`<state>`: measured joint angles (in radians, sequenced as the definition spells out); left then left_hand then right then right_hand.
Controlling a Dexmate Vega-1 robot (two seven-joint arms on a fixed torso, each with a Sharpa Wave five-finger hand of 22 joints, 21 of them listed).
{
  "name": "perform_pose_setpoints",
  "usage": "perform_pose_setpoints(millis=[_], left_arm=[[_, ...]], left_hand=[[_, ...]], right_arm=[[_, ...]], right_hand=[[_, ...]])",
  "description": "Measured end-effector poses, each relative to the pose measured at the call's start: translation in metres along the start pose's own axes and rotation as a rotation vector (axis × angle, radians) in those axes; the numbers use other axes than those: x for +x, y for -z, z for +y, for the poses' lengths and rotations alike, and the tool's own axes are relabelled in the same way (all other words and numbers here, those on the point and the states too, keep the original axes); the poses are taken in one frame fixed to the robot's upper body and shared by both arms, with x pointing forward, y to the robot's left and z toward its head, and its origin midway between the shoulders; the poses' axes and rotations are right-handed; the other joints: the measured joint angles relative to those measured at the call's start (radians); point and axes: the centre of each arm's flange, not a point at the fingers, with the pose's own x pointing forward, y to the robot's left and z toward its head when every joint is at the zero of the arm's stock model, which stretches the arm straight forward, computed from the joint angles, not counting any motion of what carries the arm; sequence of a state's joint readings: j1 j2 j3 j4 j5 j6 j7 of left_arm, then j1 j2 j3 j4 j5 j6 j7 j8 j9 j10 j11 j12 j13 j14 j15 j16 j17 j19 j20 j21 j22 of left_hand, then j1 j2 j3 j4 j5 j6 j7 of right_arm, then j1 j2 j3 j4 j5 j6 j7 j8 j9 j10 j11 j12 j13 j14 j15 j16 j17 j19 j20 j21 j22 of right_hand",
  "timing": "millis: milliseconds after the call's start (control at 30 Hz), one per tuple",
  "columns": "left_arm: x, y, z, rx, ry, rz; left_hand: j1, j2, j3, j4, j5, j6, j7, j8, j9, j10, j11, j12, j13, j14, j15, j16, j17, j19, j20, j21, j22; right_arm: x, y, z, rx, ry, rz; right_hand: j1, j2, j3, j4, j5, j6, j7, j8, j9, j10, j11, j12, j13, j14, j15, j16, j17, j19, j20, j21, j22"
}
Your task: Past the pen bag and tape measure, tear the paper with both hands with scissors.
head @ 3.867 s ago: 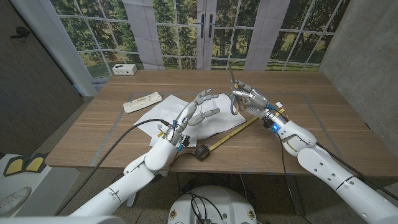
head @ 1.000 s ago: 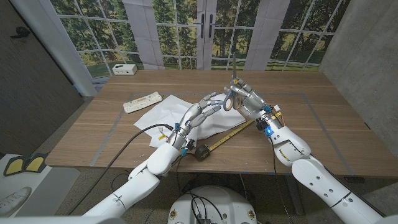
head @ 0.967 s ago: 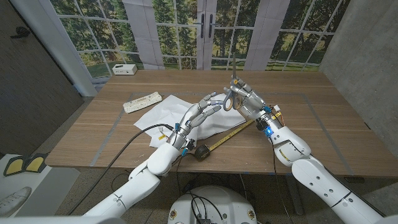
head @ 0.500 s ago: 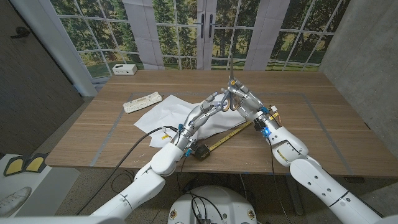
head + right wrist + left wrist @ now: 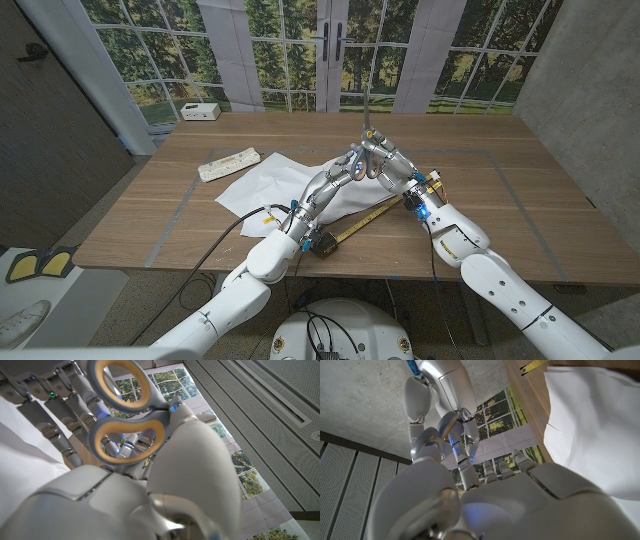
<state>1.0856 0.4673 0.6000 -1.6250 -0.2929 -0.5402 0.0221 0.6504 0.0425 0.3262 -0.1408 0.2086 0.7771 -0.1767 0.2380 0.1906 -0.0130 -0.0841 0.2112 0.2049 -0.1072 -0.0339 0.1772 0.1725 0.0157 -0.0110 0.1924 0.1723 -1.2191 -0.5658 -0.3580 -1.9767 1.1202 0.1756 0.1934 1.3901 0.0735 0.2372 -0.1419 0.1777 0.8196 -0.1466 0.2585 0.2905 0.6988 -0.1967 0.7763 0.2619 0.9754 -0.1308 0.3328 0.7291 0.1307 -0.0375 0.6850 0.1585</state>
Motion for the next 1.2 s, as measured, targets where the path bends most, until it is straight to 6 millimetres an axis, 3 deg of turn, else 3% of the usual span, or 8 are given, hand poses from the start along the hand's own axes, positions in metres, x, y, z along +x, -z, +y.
perform_pose_setpoints(millis=[833, 1200], left_arm=[[0.002, 0.0076, -0.0031, -0.063, 0.038, 0.007], [0.0023, 0.0093, -0.0032, -0.106, 0.032, 0.001]], left_hand=[[-0.016, -0.035, -0.03, 0.003, 0.0, -0.009, -0.009, -0.027, -0.005, -0.008, -0.003, 0.0, -0.005, -0.012, -0.002, 0.0, 0.0, -0.015, 0.004, -0.004, 0.0], [0.009, -0.017, -0.023, -0.004, 0.0, -0.003, -0.014, -0.027, -0.005, -0.002, -0.009, 0.004, -0.005, -0.012, -0.002, 0.0, 0.0, -0.014, 0.004, -0.004, 0.0]], right_arm=[[0.006, 0.0083, -0.0002, 0.021, 0.003, 0.022], [0.006, 0.0093, -0.0055, 0.032, 0.016, 0.022]], right_hand=[[0.0, 0.0, -0.012, -0.001, 0.0, -0.004, -0.004, -0.004, 0.005, 0.002, -0.002, -0.008, 0.01, 0.013, -0.013, -0.001, 0.008, 0.009, 0.002, -0.046, 0.0], [0.0, 0.0, -0.013, -0.002, 0.0, -0.004, -0.004, -0.004, 0.005, 0.002, -0.002, -0.008, 0.014, 0.014, -0.014, -0.008, 0.01, 0.022, -0.001, -0.062, 0.0]])
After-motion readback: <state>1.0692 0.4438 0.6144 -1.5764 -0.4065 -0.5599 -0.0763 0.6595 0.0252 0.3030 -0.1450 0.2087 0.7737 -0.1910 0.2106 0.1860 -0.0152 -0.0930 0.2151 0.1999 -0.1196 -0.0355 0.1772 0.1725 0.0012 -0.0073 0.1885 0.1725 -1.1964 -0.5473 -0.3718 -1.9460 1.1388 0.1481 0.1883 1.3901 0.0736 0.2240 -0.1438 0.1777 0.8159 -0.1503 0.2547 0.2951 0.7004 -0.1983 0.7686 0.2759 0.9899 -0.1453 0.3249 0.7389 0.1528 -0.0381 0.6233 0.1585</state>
